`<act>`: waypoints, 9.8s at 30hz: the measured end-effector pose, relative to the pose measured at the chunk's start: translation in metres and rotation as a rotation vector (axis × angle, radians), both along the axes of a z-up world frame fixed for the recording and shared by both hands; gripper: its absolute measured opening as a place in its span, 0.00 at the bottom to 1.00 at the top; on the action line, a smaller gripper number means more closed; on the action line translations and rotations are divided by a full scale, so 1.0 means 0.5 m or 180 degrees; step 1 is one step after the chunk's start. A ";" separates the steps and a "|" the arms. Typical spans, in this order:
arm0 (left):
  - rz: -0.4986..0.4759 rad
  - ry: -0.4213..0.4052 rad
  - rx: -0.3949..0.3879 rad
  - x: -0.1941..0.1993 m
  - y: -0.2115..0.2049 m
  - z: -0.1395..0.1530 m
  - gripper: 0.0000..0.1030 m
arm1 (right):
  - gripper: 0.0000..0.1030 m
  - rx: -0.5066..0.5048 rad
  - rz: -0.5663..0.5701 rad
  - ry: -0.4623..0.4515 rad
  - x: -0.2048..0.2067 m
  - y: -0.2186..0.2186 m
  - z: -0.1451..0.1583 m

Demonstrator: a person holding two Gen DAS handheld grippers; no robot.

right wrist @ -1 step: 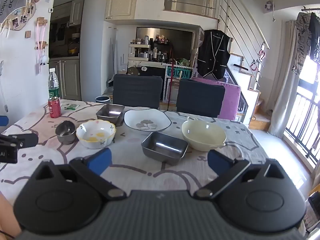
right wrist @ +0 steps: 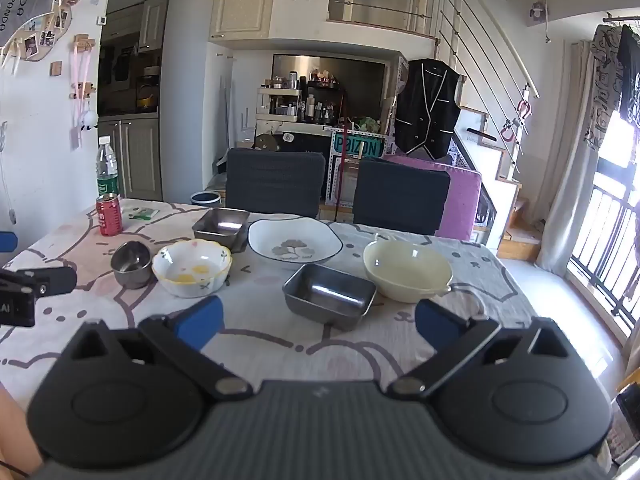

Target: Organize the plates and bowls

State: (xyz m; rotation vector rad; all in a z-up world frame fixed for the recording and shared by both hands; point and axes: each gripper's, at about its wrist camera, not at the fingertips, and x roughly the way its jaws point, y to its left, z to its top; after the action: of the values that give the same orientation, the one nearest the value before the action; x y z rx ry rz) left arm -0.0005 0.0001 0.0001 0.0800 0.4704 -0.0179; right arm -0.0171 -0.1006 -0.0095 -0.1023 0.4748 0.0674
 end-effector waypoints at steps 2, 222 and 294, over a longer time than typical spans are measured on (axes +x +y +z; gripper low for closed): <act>0.0006 -0.0004 0.0003 -0.002 0.000 0.000 1.00 | 1.00 -0.0003 -0.0002 -0.0005 0.000 0.000 0.000; 0.0085 0.1718 -0.1572 0.928 -0.001 -0.314 0.11 | 0.25 0.0250 0.0577 0.1652 0.999 -0.126 -0.285; -0.0327 0.2146 -0.0995 0.379 0.163 -0.235 0.14 | 0.14 0.0989 0.0523 0.2380 0.437 0.030 -0.263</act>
State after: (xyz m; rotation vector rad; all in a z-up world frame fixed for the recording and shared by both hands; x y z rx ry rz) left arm 0.1890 0.0818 -0.1172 -0.2178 1.1304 -0.2237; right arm 0.2015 -0.0854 -0.1408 0.1998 1.1946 0.3462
